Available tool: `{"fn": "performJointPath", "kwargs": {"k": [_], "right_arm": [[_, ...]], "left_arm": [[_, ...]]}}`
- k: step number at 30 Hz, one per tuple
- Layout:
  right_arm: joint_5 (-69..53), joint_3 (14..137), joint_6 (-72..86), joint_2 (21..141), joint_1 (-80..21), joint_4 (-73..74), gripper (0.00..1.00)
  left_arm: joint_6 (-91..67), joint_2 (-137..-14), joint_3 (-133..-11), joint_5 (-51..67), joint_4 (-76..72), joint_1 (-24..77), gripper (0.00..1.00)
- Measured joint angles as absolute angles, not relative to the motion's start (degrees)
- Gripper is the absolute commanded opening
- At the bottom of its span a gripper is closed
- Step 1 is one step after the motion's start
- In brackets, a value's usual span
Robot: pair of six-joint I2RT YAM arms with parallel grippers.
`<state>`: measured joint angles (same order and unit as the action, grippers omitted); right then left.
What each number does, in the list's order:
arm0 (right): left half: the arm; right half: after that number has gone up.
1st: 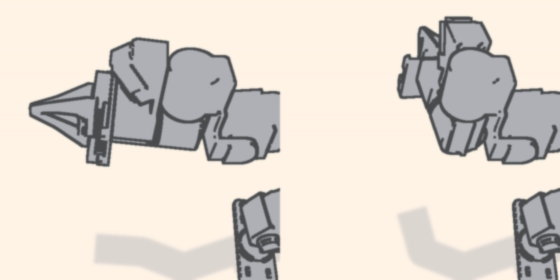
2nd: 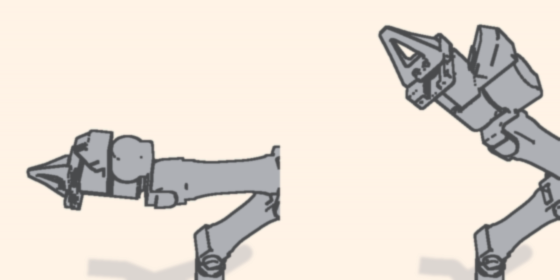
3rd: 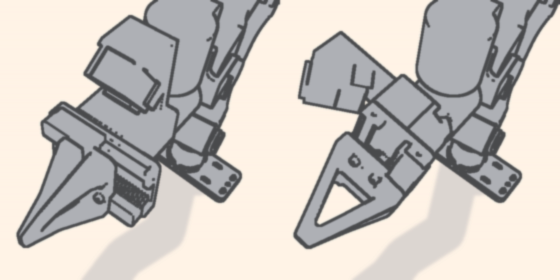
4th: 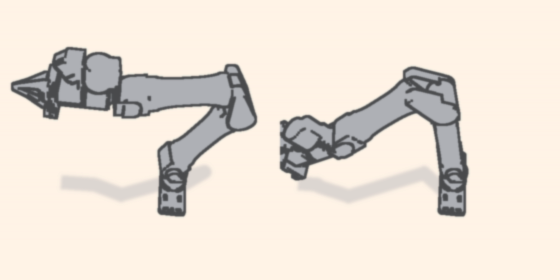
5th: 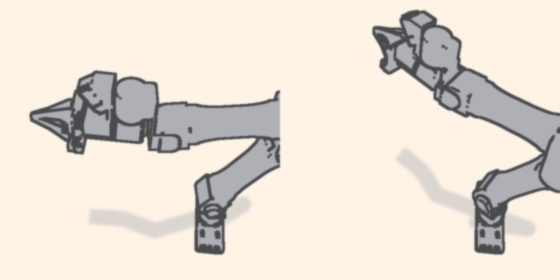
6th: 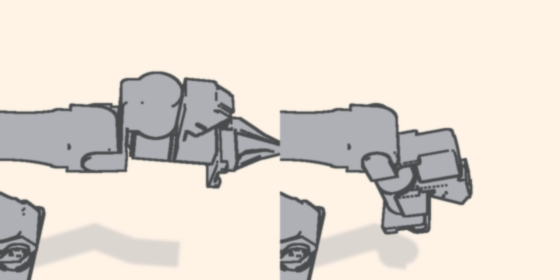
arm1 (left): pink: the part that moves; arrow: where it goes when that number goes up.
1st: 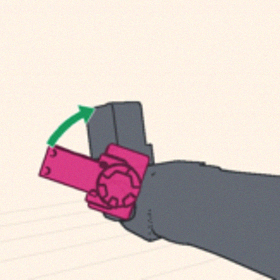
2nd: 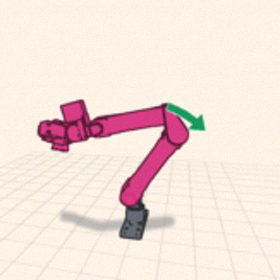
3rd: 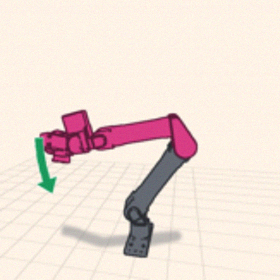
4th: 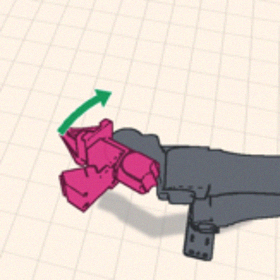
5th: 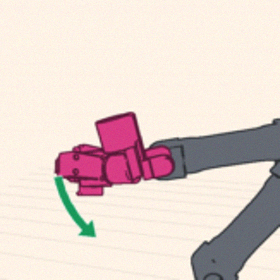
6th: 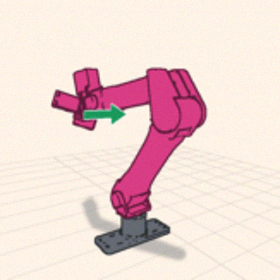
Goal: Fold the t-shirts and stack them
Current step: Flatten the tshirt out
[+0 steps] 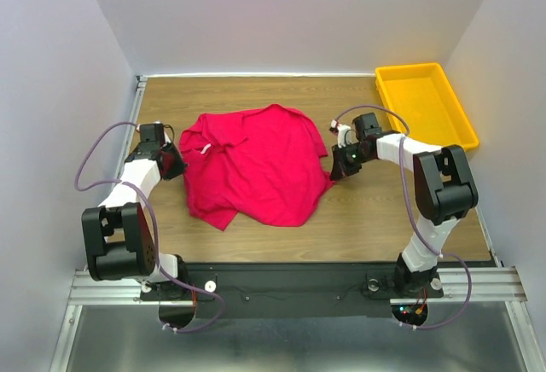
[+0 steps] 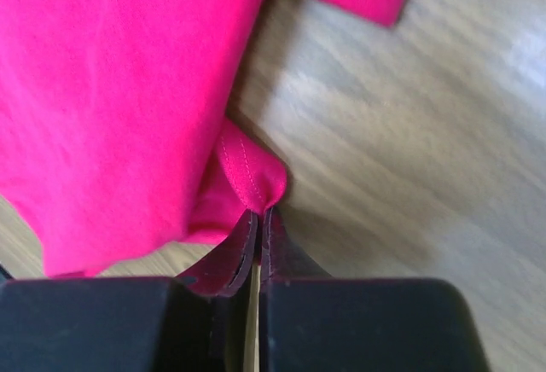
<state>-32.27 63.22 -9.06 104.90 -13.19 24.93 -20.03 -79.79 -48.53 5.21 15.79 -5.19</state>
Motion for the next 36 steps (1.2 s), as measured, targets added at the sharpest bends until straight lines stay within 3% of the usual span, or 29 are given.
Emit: {"fn": "performJointPath", "kwargs": {"k": [5, 15, 23, 24, 26, 27, 31, 33, 36], "right_arm": [[-25.7, 61.3, -13.1, 99.1, -13.0, 30.5, 0.01], [-12.8, 56.6, -31.5, 72.8, -10.5, 50.2, 0.01], [-8.1, 49.8, -41.4, 66.9, -10.5, 62.7, 0.01], [-7.5, 49.3, -42.1, 66.2, -10.5, 63.5, 0.18], [-6.9, 48.8, -42.6, 65.5, -10.5, 64.3, 0.50], [-6.6, 48.7, -42.5, 65.5, -10.5, 64.5, 0.71], [-6.9, 49.6, -39.9, 66.0, -10.3, 63.1, 0.76], [-8.3, 52.1, -38.1, 67.4, -10.1, 62.1, 0.76], [-13.7, 56.4, -35.2, 70.5, -10.1, 57.6, 0.76]], "left_arm": [[-20.0, -79.2, -48.8, 7.7, 15.3, -9.7, 0.00], [-22.2, -78.0, -48.4, 13.0, 11.6, -12.2, 0.00], [-23.6, -82.7, -48.4, 15.8, 9.6, -12.3, 0.00], [-23.6, -83.2, -48.4, 16.4, 9.6, -12.3, 0.01], [-23.3, -84.0, -48.6, 17.9, 9.7, -12.3, 0.22], [-22.9, -84.2, -48.8, 18.5, 9.8, -12.3, 0.46], [-21.9, -83.5, -49.2, 19.2, 10.5, -12.3, 0.73], [-21.7, -81.5, -49.3, 18.3, 11.1, -12.3, 0.80], [-21.7, -75.4, -49.4, 16.6, 12.7, -12.3, 0.80]]}}
